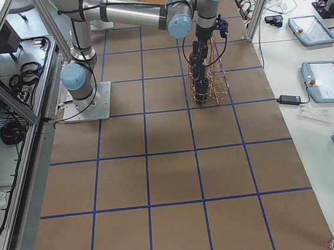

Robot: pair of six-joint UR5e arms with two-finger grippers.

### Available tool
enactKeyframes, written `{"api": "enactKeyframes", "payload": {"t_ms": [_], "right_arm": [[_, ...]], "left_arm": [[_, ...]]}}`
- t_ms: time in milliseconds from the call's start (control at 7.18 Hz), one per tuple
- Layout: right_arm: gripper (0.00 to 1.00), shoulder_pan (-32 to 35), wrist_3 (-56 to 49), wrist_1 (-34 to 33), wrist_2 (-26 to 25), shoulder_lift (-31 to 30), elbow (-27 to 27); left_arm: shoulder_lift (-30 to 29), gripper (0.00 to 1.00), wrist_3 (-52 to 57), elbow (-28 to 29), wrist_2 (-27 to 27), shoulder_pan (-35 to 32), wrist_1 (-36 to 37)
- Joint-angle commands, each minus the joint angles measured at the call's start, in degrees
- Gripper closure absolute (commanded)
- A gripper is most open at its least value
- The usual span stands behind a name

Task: Take wine from basket and place on tray
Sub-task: 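Grasp the middle dark wine bottle neck and lift it from the rack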

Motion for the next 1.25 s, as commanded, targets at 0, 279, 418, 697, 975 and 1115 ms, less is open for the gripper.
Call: {"api": "enactKeyframes", "payload": {"t_ms": [0,279,418,697,975,1115], "right_arm": [[0.28,0.60,0.28,-0.52,0.02,1.16,0.14],[0.47,0.60,-0.07,0.97,-0.33,1.51,0.14],[0.65,0.60,-0.07,1.15,-0.76,1.34,0.14],[0.81,0.60,-0.07,1.77,-0.77,1.08,0.05],[0.83,1.30,0.28,4.29,-0.33,-0.76,-3.26],[0.82,1.65,0.28,8.93,-0.33,-2.94,-6.59]], "left_arm": [[-0.07,0.00,0.02,0.00,-0.13,0.03,0.16],[-0.07,0.00,0.02,0.00,-0.13,0.03,0.16],[-0.15,0.00,0.02,0.00,-0.13,0.03,0.25],[-0.07,0.00,0.02,0.00,0.30,0.03,0.16],[0.02,0.00,0.11,0.00,0.48,0.20,-0.02],[0.02,0.00,0.11,0.00,0.48,0.29,-0.02]]}}
